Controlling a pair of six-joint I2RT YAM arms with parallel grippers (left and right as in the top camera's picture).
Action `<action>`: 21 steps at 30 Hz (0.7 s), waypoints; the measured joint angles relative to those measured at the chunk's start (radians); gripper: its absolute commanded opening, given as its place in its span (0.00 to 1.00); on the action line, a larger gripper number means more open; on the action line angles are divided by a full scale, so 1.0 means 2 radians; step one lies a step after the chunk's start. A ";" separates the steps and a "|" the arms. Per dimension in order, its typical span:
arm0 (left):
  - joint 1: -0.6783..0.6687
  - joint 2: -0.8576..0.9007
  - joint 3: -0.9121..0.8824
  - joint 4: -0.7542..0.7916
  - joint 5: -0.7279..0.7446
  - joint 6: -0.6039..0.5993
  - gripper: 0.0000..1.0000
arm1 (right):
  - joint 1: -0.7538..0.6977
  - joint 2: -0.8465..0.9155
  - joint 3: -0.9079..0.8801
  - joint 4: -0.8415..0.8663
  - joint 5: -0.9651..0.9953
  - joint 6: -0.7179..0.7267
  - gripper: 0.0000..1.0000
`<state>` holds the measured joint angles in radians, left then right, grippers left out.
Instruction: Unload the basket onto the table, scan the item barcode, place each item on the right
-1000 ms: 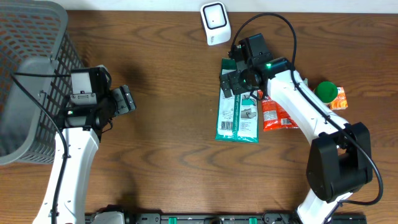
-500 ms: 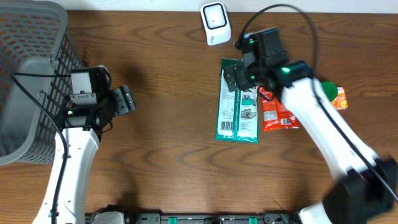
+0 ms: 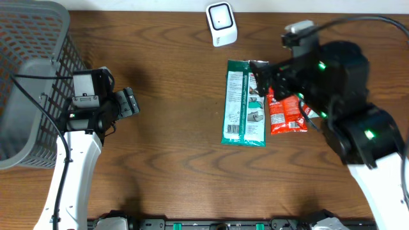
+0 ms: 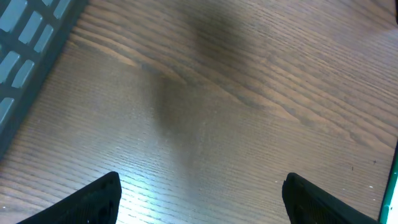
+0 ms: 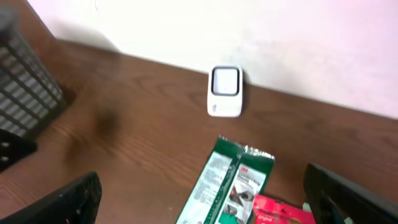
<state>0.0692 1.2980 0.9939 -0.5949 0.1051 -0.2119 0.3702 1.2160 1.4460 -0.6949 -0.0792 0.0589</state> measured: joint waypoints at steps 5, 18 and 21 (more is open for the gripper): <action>0.000 0.000 0.000 0.000 0.000 0.000 0.84 | 0.000 -0.044 0.000 0.000 0.000 0.000 0.99; 0.000 0.000 0.000 0.000 0.000 0.000 0.83 | -0.032 -0.200 0.000 -0.022 0.064 -0.027 0.99; 0.000 0.000 0.000 0.000 0.000 0.000 0.83 | -0.043 -0.238 0.001 -0.043 0.079 -0.036 0.99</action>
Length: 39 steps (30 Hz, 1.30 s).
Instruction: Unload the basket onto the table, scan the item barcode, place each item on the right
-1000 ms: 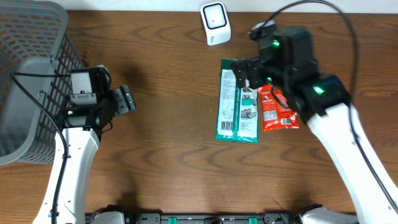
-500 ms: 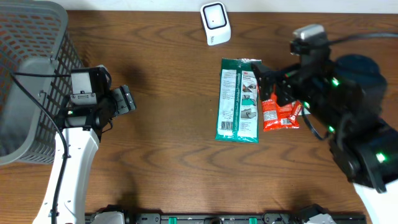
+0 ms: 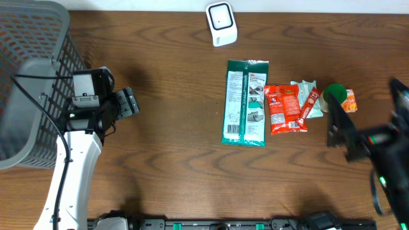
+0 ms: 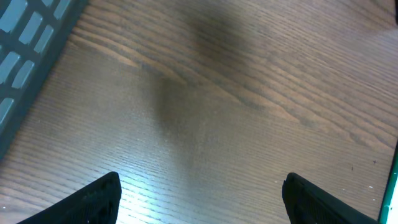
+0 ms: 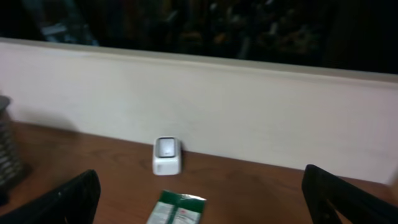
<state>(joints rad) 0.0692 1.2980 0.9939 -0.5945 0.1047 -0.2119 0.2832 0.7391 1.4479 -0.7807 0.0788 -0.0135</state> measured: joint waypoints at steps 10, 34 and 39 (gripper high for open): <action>0.000 0.000 0.000 0.000 0.000 0.000 0.83 | -0.066 -0.150 -0.088 -0.049 0.014 -0.014 0.99; 0.000 0.000 0.000 0.000 0.000 0.000 0.83 | -0.120 -0.364 -0.513 0.430 -0.007 -0.018 0.99; 0.000 0.000 0.000 0.000 0.000 0.000 0.84 | -0.152 -0.364 -0.578 0.520 -0.047 -0.018 0.99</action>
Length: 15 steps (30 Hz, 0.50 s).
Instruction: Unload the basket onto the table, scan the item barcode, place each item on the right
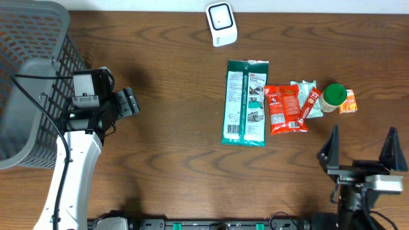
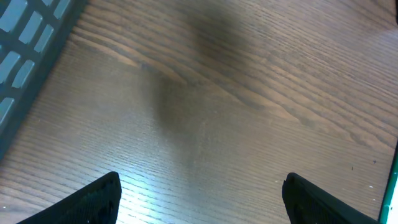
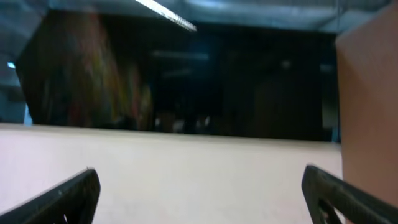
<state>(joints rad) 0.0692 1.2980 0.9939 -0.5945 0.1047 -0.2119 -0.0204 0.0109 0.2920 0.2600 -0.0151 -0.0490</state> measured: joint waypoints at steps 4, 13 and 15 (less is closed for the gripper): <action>0.000 0.000 0.000 0.000 0.000 0.000 0.83 | -0.019 0.000 -0.054 0.039 -0.028 0.000 0.99; 0.000 0.000 0.000 0.000 0.000 0.000 0.83 | -0.020 0.000 -0.139 0.018 -0.048 0.007 0.99; 0.000 0.000 0.000 0.000 0.000 0.000 0.84 | -0.020 0.000 -0.143 -0.013 -0.049 0.009 0.99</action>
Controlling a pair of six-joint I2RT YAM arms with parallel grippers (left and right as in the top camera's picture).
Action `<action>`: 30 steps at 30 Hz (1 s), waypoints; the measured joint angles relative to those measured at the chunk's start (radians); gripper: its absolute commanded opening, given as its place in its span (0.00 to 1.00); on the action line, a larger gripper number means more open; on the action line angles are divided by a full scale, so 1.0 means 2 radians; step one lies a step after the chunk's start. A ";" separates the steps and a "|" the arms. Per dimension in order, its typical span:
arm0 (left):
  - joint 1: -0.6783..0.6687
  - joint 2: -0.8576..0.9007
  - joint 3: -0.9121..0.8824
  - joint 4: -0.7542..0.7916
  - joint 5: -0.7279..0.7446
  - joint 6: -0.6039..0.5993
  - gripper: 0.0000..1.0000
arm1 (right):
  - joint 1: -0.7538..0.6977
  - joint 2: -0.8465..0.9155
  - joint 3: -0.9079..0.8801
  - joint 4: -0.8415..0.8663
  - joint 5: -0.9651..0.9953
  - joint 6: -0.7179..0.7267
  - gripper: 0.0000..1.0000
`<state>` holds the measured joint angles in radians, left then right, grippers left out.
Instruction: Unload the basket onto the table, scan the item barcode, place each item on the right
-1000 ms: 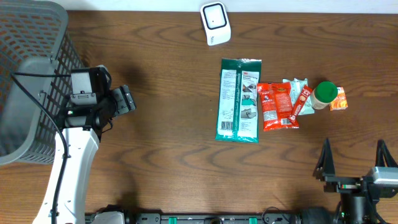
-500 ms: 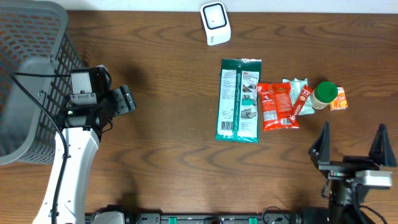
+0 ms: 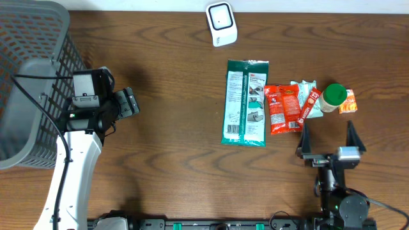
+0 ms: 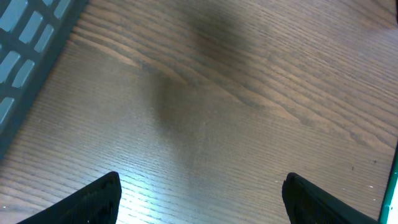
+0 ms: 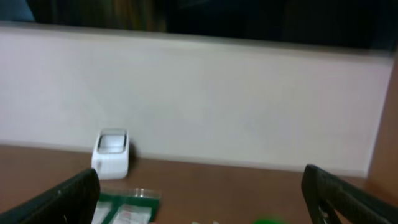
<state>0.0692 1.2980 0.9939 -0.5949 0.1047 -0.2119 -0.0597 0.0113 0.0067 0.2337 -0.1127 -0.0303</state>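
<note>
The white barcode scanner (image 3: 221,23) stands at the table's far edge; the right wrist view shows it (image 5: 112,152) before a pale wall. In a row lie a long green packet (image 3: 245,102), a red packet (image 3: 283,110), small sachets (image 3: 307,96), a green-lidded jar (image 3: 335,97) and an orange sachet (image 3: 348,102). My right gripper (image 3: 329,137) is open and empty, just in front of the jar and the red packet, facing the scanner. My left gripper (image 3: 131,102) is open and empty over bare wood at the left.
A grey mesh basket (image 3: 25,76) fills the far left corner, and its edge (image 4: 25,50) shows in the left wrist view. The wooden table (image 3: 172,147) stretches between the two arms. A wall (image 5: 249,93) rises behind the scanner.
My right gripper has shifted left and toward the items. Its camera, which showed only a dark room and the top of the wall, now shows the scanner and packets. The left arm is unchanged.
At first my right arm hung over the packets, hiding the jar and sachets. Then it was at the table's right edge, then low at the front right with its camera facing high. Now it sits in front of the items. No item has moved; my left arm stayed still.
</note>
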 measured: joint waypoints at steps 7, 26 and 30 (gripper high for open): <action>0.000 0.000 0.000 0.000 0.000 0.000 0.84 | 0.000 0.000 0.000 -0.126 0.000 0.002 0.99; 0.000 0.000 0.000 0.000 0.000 0.000 0.83 | 0.012 0.000 0.000 -0.152 0.053 0.013 0.99; 0.000 0.000 0.000 0.000 0.000 0.000 0.84 | 0.012 0.000 0.000 -0.152 0.053 0.013 0.99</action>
<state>0.0692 1.2980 0.9939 -0.5949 0.1047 -0.2119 -0.0349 0.0109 0.0067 -0.0704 -0.0071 -0.0036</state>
